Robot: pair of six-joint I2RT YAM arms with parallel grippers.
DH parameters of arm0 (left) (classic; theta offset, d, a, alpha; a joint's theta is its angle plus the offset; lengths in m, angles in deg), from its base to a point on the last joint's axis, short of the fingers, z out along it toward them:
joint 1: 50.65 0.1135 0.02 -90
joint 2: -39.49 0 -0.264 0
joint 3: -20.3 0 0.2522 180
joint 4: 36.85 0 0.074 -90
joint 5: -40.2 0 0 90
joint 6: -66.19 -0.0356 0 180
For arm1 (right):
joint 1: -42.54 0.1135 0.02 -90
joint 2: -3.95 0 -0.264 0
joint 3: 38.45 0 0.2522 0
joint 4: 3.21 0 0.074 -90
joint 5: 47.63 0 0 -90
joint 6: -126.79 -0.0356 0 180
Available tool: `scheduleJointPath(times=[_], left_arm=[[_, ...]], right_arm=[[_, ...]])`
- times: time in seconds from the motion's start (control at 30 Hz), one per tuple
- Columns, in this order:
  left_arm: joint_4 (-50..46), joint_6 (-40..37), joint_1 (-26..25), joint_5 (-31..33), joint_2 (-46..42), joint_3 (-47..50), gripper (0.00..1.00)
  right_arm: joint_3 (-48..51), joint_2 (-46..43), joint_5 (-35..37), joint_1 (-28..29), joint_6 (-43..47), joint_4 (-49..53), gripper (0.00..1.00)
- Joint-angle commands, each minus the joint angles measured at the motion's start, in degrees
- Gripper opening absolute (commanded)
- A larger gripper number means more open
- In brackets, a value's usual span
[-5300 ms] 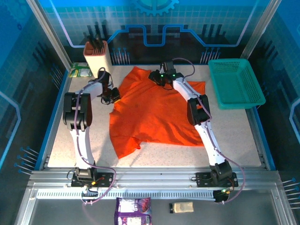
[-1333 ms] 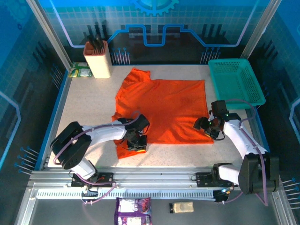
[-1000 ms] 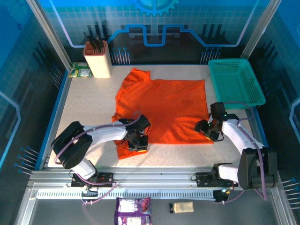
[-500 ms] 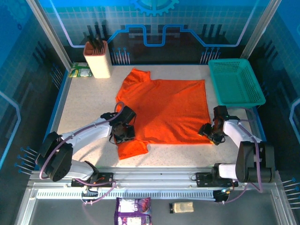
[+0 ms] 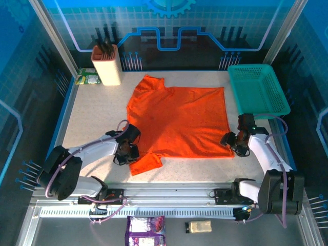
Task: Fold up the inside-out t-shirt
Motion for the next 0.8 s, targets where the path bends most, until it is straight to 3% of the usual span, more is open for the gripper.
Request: scheduleJointPath(times=[0.0, 0.1, 0.53, 0.77], left_arm=[[-1.8, 1.4, 0.4, -1.0, -4.7, -0.2, 0.02], [-4.1, 2.0, 0.8, -1.2, -8.0, -1.9, 0.04], [-4.4, 4.6, 1.0, -2.0, -11.9, -2.9, 0.05], [-3.7, 5.0, 1.0, -2.1, -11.6, -2.9, 0.05]], right_arm=[[1.1, -2.6, 5.7, -0.9, -3.6, 3.2, 0.67], [2.8, -3.6, 8.8, -1.1, -6.9, 3.2, 0.64], [8.6, 4.1, 0.8, -5.1, -8.5, -7.7, 0.39], [7.4, 4.9, 1.7, -5.7, -8.0, -7.8, 0.33]])
